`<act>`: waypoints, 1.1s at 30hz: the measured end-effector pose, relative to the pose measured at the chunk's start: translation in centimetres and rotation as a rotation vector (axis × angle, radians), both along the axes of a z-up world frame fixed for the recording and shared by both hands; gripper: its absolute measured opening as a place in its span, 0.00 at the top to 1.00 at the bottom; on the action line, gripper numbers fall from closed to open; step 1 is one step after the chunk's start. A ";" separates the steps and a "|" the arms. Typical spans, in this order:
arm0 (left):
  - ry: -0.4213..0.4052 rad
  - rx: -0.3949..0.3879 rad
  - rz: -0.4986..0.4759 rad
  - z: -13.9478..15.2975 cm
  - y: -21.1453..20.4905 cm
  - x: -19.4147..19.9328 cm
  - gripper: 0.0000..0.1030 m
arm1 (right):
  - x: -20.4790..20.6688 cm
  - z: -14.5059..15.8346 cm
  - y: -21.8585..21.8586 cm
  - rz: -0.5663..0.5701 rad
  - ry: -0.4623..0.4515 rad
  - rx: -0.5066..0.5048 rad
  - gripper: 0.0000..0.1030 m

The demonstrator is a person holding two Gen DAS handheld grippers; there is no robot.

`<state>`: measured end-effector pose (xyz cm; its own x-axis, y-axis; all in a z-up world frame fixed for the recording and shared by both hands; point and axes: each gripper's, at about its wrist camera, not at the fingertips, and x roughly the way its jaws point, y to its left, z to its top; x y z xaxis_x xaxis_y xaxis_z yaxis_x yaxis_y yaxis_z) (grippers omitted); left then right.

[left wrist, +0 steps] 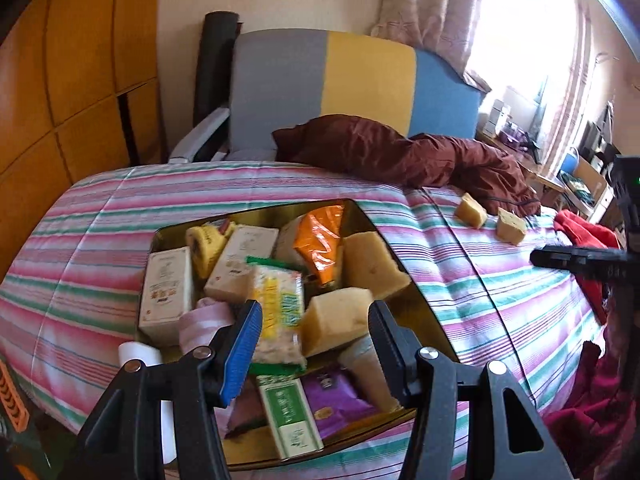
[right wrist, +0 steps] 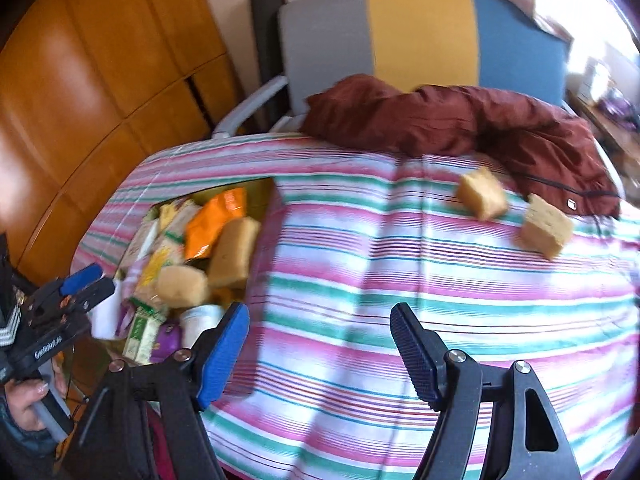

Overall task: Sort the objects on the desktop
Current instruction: 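Withdraw both grippers from the tray toward the last two sponges, then grasp a yellow sponge with right gripper while left grasps the other sponge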

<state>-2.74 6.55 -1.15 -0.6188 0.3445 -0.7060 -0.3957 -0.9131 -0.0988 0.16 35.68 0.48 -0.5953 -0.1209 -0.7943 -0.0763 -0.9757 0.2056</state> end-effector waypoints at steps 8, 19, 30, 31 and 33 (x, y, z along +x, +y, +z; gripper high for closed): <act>-0.009 0.014 -0.109 0.9 3.9 -0.5 0.46 | 0.8 0.5 10.4 -0.204 -0.010 0.040 0.28; -0.146 0.045 -0.245 0.3 11.1 -3.0 0.46 | -2.7 -3.6 20.4 -0.271 -0.072 0.177 0.19; -0.249 0.062 -0.336 -0.4 18.9 -6.0 0.46 | -9.3 -8.1 22.2 -0.070 -0.158 0.360 0.00; -0.254 0.061 -0.342 -0.5 19.6 -6.2 0.46 | -9.8 -8.4 22.2 -0.054 -0.169 0.383 0.00; -0.261 0.059 -0.355 -0.6 20.7 -6.4 0.46 | -10.7 -9.1 22.1 -0.018 -0.186 0.413 0.00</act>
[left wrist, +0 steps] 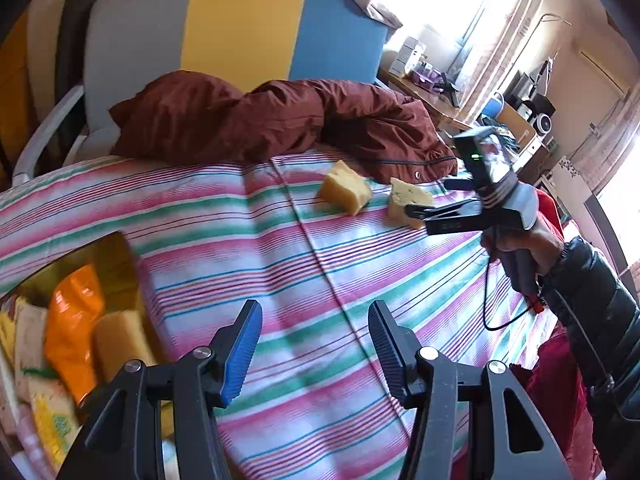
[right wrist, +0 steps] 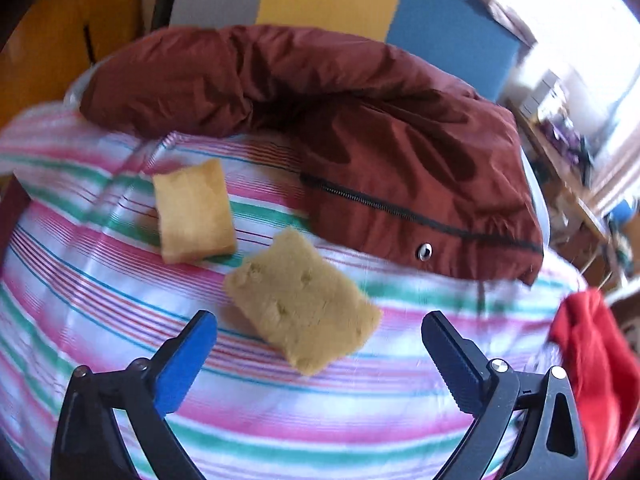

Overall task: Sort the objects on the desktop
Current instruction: 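Grasp a yellow sponge with right gripper while left grasps the other sponge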

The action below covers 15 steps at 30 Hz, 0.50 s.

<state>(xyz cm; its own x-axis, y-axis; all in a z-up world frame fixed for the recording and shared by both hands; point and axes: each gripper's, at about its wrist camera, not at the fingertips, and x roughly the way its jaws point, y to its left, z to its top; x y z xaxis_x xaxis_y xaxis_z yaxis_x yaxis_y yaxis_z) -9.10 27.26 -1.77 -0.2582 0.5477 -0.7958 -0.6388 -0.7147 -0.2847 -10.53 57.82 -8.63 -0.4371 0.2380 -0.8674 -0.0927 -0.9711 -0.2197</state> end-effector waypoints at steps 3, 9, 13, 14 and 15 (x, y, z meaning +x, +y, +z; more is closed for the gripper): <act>-0.019 0.006 -0.019 -0.1 1.6 -0.4 0.46 | -0.9 -1.1 -0.1 0.035 -0.038 0.026 0.02; -0.046 -0.002 -0.043 -0.7 4.5 -1.5 0.46 | 0.1 -1.5 -0.2 0.030 -0.048 -0.003 0.34; -0.118 0.010 -0.039 -1.8 7.2 -3.1 0.46 | 1.9 -0.8 -0.7 0.015 -0.055 0.012 0.35; -0.130 0.012 -0.035 -2.1 7.9 -3.5 0.46 | 2.4 -0.5 -0.7 0.002 -0.049 0.006 0.35; -0.146 0.013 -0.026 -2.5 8.6 -4.0 0.46 | 2.9 -0.3 -0.5 -0.015 -0.039 -0.011 0.35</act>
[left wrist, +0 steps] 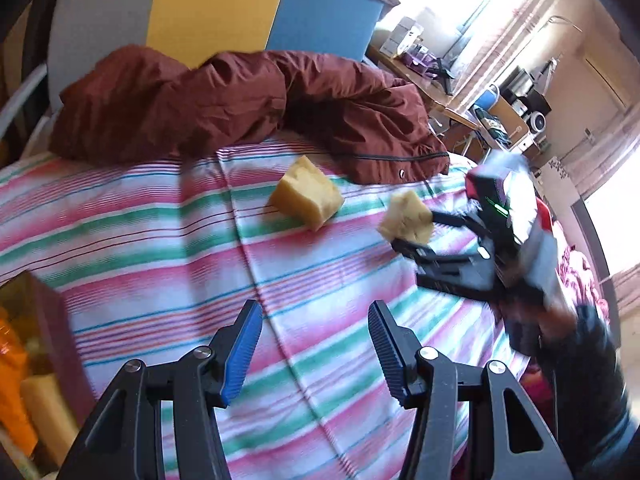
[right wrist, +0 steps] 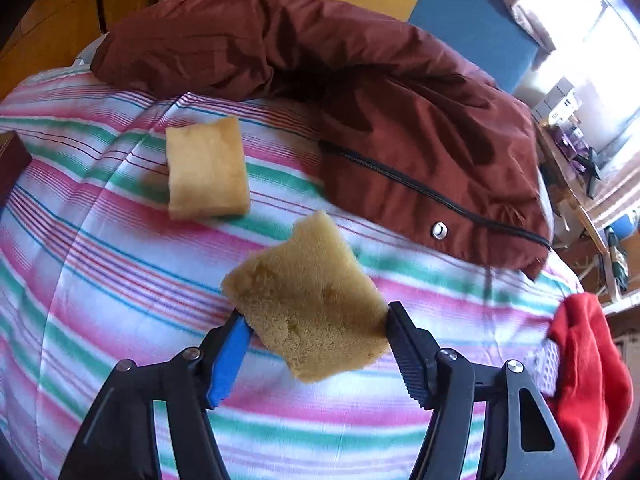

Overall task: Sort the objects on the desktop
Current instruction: 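Grasp a yellow sponge with right gripper while left grasps the other sponge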

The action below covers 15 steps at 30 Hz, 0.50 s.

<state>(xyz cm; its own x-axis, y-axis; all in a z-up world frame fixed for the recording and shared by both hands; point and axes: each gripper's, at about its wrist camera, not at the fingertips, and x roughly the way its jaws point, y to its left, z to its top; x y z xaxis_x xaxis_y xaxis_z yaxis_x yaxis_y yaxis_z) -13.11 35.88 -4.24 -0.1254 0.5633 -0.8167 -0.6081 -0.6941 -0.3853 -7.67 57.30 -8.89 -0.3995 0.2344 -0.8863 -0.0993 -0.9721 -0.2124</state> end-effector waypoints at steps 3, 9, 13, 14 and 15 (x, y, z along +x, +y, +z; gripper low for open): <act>-0.089 0.014 0.039 -1.4 2.2 -2.0 0.46 | 1.3 0.5 1.1 -0.064 0.046 -0.060 0.35; -0.186 0.023 0.144 -3.7 6.1 -5.4 0.46 | 1.1 2.7 2.0 -0.101 0.124 -0.075 0.35; -0.258 0.017 0.229 -5.3 7.8 -7.8 0.46 | 0.7 3.0 2.0 -0.126 0.122 -0.073 0.35; -0.268 0.009 0.249 -5.6 8.2 -8.3 0.46 | 0.7 3.1 2.2 -0.131 0.124 -0.076 0.35; -0.275 0.004 0.260 -5.8 8.7 -8.7 0.46 | 0.8 3.2 2.2 -0.131 0.129 -0.080 0.35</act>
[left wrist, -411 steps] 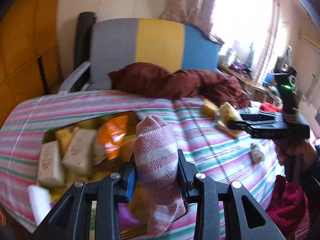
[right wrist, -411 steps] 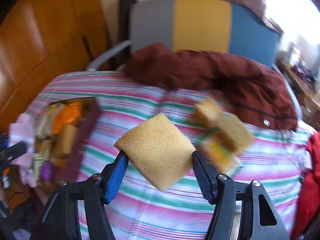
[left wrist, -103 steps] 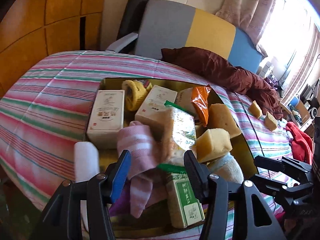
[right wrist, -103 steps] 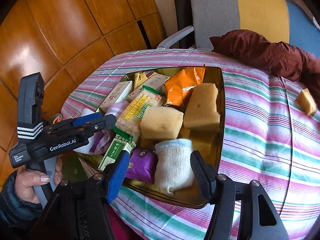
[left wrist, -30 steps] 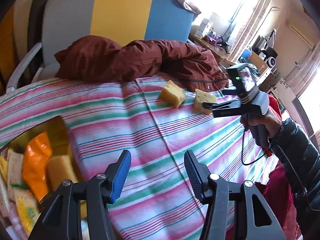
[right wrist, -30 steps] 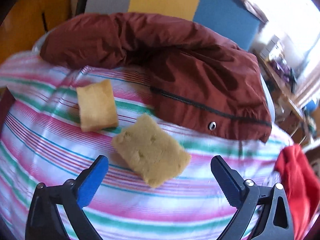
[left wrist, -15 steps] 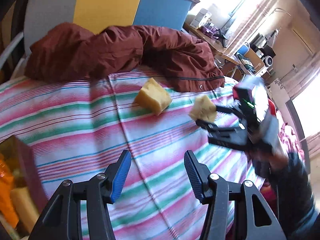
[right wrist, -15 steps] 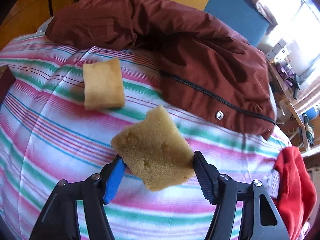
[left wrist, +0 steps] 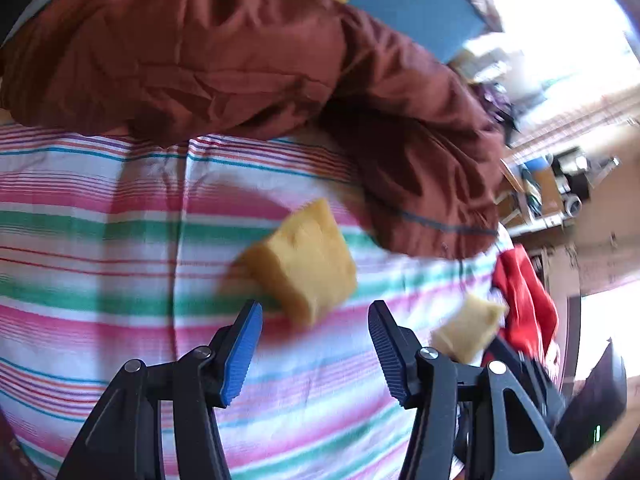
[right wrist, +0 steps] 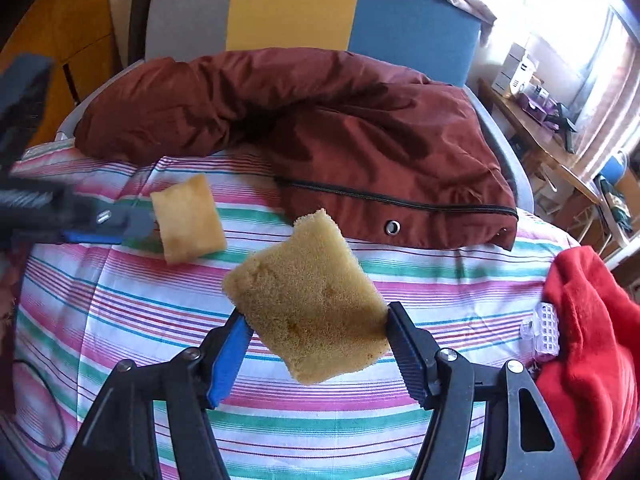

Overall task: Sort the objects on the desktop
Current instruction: 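Grasp a yellow sponge with right gripper while left grasps the other sponge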

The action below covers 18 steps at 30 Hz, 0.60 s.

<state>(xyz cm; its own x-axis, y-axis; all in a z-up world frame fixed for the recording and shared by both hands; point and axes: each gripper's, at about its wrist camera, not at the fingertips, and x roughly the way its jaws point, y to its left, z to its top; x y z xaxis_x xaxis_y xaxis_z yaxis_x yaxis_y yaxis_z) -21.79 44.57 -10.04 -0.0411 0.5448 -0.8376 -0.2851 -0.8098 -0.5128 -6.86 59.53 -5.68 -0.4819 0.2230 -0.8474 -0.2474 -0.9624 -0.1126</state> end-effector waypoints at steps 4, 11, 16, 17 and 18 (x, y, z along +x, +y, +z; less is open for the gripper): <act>-0.022 -0.049 0.017 -0.9 2.2 -0.9 0.38 | 0.6 1.2 0.1 0.001 0.050 -0.017 0.35; 0.031 -0.192 0.005 -1.9 5.7 -1.2 0.18 | 1.1 2.4 0.6 -0.002 0.102 -0.042 0.34; 0.063 -0.279 -0.014 -2.8 6.8 -1.3 0.17 | 1.3 2.6 0.4 0.005 0.112 -0.040 0.34; 0.071 -0.264 -0.011 -2.7 6.5 -1.1 0.18 | 1.4 2.6 0.3 0.007 0.112 -0.039 0.34; 0.083 -0.257 -0.017 -2.8 6.2 -0.9 0.25 | 1.4 2.5 0.3 0.008 0.111 -0.041 0.34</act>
